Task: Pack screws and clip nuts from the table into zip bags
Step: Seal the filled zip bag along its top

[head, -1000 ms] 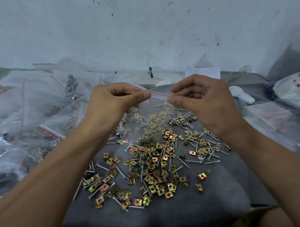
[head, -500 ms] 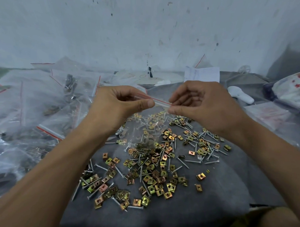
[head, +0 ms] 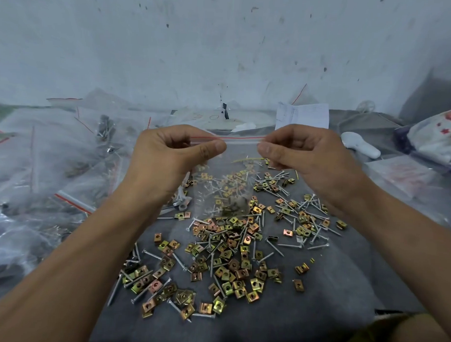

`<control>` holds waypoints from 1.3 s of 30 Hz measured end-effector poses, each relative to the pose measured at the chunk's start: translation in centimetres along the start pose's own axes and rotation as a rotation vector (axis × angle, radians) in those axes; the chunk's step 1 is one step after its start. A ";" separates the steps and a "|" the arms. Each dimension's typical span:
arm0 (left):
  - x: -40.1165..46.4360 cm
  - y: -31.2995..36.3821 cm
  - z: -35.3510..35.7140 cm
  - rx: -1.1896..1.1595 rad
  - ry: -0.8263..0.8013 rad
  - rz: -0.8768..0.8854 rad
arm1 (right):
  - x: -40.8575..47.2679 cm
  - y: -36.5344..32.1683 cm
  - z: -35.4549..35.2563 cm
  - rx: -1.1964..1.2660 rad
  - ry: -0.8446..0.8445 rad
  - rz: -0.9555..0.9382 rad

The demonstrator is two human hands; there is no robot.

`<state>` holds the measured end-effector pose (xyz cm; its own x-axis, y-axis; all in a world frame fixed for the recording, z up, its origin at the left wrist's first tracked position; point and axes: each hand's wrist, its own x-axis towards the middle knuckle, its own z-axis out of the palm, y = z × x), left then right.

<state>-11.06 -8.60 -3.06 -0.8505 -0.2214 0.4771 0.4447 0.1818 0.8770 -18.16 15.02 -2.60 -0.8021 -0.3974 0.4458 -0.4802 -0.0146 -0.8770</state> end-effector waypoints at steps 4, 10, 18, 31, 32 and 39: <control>0.0 0.0 -0.2 -0.022 0.001 -0.006 | 0.1 0.4 0.2 0.087 0.016 0.043; 0.0 0.0 -0.2 -0.051 0.000 -0.017 | 0.1 0.9 1.0 0.119 0.069 0.025; 0.0 0.1 0.0 -0.094 0.009 -0.005 | 0.2 0.3 1.8 0.156 0.084 -0.063; 0.1 -0.2 0.2 -0.127 -0.021 -0.017 | -0.1 0.0 2.6 0.127 0.086 -0.079; 0.1 -0.2 0.2 -0.117 -0.033 -0.028 | 0.0 -0.1 2.5 0.128 0.088 -0.084; 0.1 -0.2 0.7 -0.056 -0.045 -0.017 | -0.2 -0.2 2.4 0.053 0.086 -0.104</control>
<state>-11.46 -8.00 -3.26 -0.8695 -0.1801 0.4600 0.4438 0.1241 0.8875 -17.06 12.92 -2.94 -0.7778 -0.3108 0.5463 -0.5444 -0.1010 -0.8327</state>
